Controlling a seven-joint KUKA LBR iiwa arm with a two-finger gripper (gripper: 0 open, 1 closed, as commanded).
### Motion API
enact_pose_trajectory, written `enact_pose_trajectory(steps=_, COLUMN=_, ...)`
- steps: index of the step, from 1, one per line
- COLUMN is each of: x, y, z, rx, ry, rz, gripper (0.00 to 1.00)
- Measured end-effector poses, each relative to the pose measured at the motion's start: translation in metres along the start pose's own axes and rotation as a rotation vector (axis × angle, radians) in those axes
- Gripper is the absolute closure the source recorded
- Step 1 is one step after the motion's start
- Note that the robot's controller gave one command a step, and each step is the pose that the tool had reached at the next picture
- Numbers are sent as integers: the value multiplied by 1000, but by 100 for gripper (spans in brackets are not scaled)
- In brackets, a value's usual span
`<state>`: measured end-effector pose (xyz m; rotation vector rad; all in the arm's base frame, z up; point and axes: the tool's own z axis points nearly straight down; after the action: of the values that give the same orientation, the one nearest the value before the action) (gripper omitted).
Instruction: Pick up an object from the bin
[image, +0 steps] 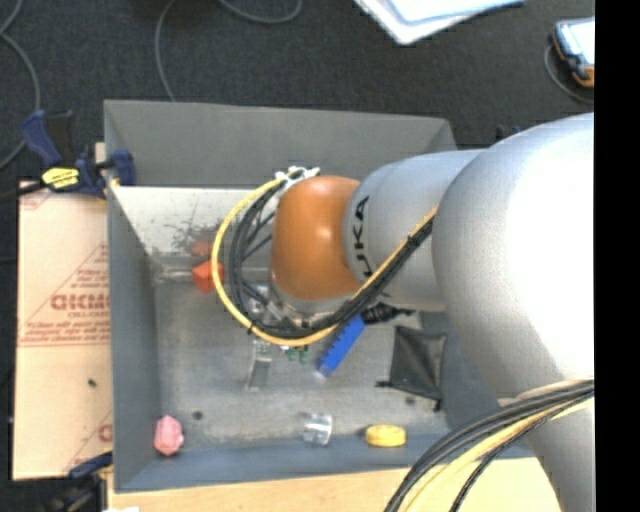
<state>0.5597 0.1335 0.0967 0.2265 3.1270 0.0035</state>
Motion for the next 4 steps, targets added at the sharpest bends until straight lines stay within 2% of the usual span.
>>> enact_pose_trajectory(steps=1, x=-10, y=-26, z=24, rx=0, ry=1, rz=165, gripper=0)
enact_pose_trajectory(steps=2, x=-28, y=-78, z=17, rx=0, ry=-5, rz=59, gripper=0)
enact_pose_trajectory(steps=3, x=-33, y=-107, z=24, rx=-1, ry=0, rz=346, gripper=0)
enact_pose_trajectory(steps=4, x=-31, y=-132, z=25, rx=1, ry=-3, rz=35, gripper=0)
